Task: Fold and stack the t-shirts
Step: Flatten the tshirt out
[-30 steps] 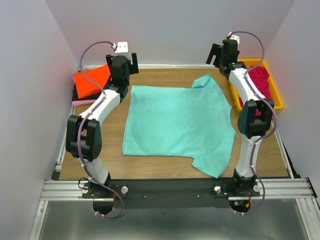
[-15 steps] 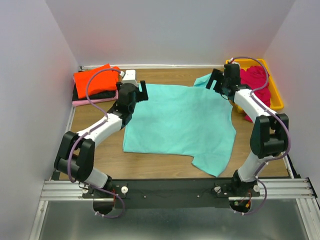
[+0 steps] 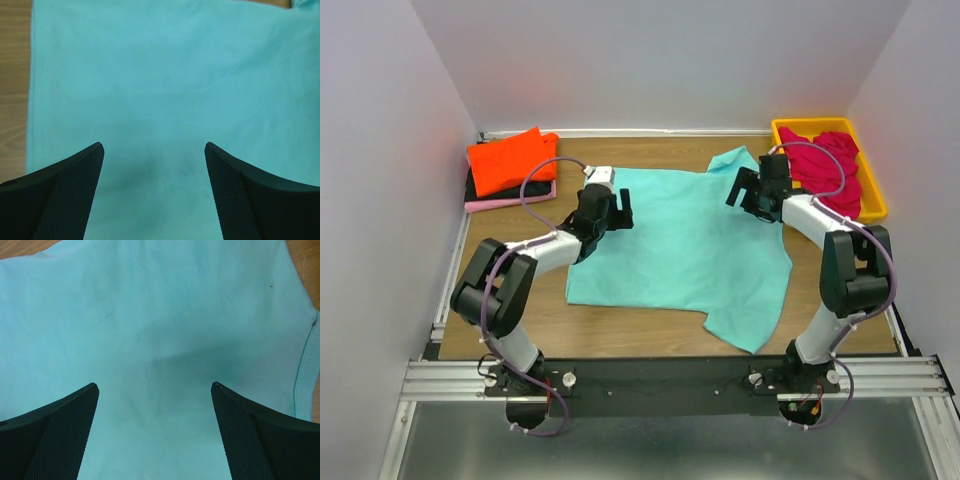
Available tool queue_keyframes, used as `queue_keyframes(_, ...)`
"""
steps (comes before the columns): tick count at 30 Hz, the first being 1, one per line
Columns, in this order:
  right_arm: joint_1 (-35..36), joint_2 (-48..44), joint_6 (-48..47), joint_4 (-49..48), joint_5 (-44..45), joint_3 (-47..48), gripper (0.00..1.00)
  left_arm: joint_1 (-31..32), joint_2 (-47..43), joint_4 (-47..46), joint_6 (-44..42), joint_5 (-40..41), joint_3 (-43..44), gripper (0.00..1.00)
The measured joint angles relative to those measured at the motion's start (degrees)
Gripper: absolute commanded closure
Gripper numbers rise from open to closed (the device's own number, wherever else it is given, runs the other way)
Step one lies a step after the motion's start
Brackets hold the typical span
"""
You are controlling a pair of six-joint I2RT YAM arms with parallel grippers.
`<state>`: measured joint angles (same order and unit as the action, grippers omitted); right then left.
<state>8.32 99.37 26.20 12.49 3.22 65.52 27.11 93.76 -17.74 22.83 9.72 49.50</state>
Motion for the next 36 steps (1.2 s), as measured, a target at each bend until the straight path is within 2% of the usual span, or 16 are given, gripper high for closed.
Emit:
queue_keyframes(13, 0.22, 7.17, 0.79, -0.85, -1.46, 1.81, 0.01, 0.00, 8.31, 3.98, 2.43, -1.84, 5.51, 0.19)
queue_keyframes(19, 0.33, 8.55, 0.81, -0.87, -1.68, 2.60, 0.01, 0.00, 8.55, 5.09, 3.56, -1.79, 4.39, 0.19)
queue_keyframes(36, 0.33, 16.70, 0.81, -2.56, -4.76, 12.52, 0.01, -0.52, 9.25, 6.47, 4.02, -1.70, 3.30, 0.19)
